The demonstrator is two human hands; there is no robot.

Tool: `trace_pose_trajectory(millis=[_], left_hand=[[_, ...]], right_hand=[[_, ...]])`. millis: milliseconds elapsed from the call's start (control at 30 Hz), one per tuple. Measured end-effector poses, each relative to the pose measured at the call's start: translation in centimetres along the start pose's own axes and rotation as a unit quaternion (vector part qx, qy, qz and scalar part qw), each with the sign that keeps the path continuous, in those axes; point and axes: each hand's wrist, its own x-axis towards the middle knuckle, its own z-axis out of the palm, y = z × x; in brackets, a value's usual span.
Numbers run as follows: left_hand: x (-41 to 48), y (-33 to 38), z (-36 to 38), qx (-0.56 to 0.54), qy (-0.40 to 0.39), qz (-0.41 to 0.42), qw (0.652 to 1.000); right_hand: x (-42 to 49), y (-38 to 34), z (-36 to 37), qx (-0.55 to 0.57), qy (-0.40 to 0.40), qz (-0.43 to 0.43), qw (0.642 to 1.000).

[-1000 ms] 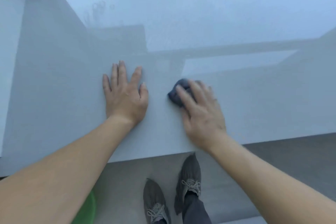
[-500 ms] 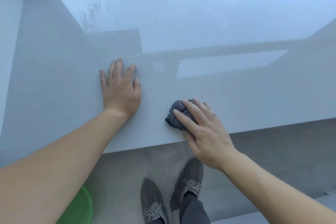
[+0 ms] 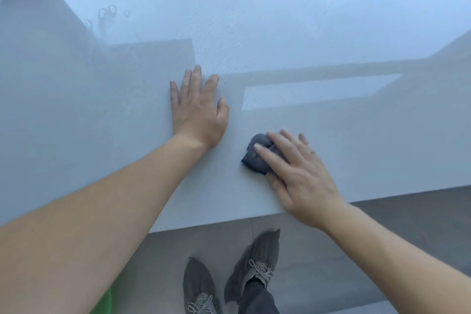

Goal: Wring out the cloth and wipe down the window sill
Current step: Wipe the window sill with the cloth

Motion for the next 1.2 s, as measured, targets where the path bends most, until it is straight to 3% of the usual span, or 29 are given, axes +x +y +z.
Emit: trace_pose_trajectory(millis=[67,133,200,300,400,467,600,633,733,800,867,1000,1067,1100,1200], left_hand=[[0.6,0.2,0.5,0.032,-0.012,-0.012,0.999],[0.5,0.2,0.8,0.055,-0.008,-0.013,0.998],[0.5,0.2,0.7,0.06,-0.004,-0.015,0.998],[0.6,0.6,0.5,0.061,-0.007,-0.02,0.998],[0.4,0.8,0.5,0.061,-0.008,-0.019,0.998],[0.2,0.9,0.7,0.06,-0.01,-0.023,0.998],[0.2,1.0,0.8,0.07,-0.012,-0.028,0.997],[0.2,1.0,0.8,0.072,-0.012,-0.028,0.997],[0.2,1.1,0.8,0.072,-0.009,-0.028,0.997],[0.2,1.1,0.9,0.076,-0.007,-0.025,0.997],[0.2,1.1,1.0,0.081,-0.007,-0.025,0.996],[0.1,1.0,1.2,0.078,-0.01,-0.023,0.997],[0.2,1.1,1.1,0.079,-0.009,-0.023,0.997],[0.2,1.1,1.1,0.08,-0.011,-0.024,0.996],[0.1,1.1,1.0,0.078,-0.014,-0.02,0.997]], right_hand=[[2.8,3.6,-1.1,0.002,0.033,0.099,0.994],[6.1,5.9,-1.9,0.026,0.068,0.248,0.966],[8.2,5.1,-1.6,0.018,0.081,0.298,0.951],[7.7,2.1,-0.4,0.003,0.038,0.121,0.992],[7.3,3.8,-1.2,-0.002,-0.023,-0.008,1.0],[9.3,7.2,-1.9,-0.015,-0.012,0.03,0.999],[14.5,9.6,-2.8,0.022,0.047,0.265,0.963],[15.0,8.4,-2.3,0.019,0.049,0.254,0.966],[13.5,4.5,-0.7,0.019,0.013,0.056,0.998],[13.3,5.3,-1.0,0.02,-0.024,-0.028,0.999],[15.3,8.2,-1.6,0.006,-0.022,-0.017,1.0],[21.6,12.9,-3.1,0.01,0.033,0.203,0.979],[22.4,11.4,-2.7,0.012,0.046,0.234,0.971],[21.9,10.1,-2.3,0.013,0.044,0.206,0.977],[18.6,6.3,-0.8,0.012,-0.005,0.011,1.0]])
